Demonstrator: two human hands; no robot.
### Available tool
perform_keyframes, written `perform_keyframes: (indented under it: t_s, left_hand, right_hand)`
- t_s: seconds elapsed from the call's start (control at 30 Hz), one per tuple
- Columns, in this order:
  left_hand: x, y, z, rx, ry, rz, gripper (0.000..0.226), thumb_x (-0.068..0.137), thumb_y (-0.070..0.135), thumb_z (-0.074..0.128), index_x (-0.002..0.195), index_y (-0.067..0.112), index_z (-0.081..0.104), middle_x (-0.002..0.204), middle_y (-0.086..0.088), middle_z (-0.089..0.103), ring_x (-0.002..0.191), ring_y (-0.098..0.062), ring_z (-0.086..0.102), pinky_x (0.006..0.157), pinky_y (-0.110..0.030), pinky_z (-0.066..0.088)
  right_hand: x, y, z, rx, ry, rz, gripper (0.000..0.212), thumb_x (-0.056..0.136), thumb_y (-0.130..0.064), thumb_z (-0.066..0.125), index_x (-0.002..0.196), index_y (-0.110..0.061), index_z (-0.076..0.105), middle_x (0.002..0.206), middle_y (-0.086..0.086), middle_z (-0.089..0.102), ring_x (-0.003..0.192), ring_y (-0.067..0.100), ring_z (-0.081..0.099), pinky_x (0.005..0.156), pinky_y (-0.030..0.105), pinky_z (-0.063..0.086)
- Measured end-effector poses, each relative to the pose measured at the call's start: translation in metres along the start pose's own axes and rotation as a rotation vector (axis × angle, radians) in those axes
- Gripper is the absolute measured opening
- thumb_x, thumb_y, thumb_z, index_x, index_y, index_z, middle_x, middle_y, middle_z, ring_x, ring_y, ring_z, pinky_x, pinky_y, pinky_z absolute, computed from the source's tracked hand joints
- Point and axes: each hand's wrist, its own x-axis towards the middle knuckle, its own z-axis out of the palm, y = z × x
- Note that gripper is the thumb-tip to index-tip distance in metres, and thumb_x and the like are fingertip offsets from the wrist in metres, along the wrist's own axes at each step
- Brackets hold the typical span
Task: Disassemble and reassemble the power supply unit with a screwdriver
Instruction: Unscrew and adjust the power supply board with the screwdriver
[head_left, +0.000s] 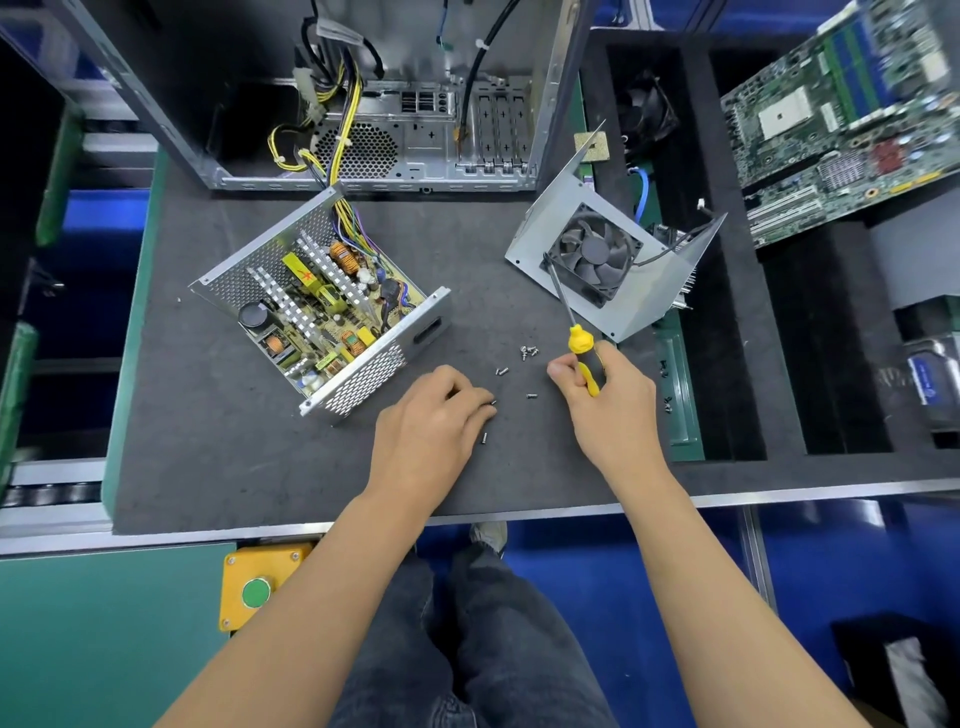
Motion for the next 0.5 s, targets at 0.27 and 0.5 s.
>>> perform_keyframes:
  t_s: [0.27,0.5]
  left_hand:
    - [0.005,0.003,-0.002,0.148,-0.057,0.127,0.004,0.085,0.015,0.077,0.084,0.015,0.074,0.081,-0.003,0.061,0.063,-0.018,0.063,0.04,-0.025,0.03]
    - [0.01,0.007,0.0,0.229,-0.091,0.149,0.009,0.084,0.017,0.078,0.085,0.01,0.072,0.081,-0.008,0.061,0.054,-0.022,0.061,0.038,-0.026,0.028]
  right_hand:
    - [0.002,-0.009,0.009,-0.104,-0.044,-0.08,0.027,0.093,-0.033,0.065,0.082,-0.01,0.054,0.081,0.012,0.061,0.072,0.026,0.048,0.069,0.041,0.046]
    - [-0.002,-0.023,0.034,-0.177,-0.032,-0.218,0.023,0.084,-0.023,0.076,0.082,-0.014,0.056,0.076,-0.014,0.035,0.076,0.016,0.045,0.063,0.015,0.034]
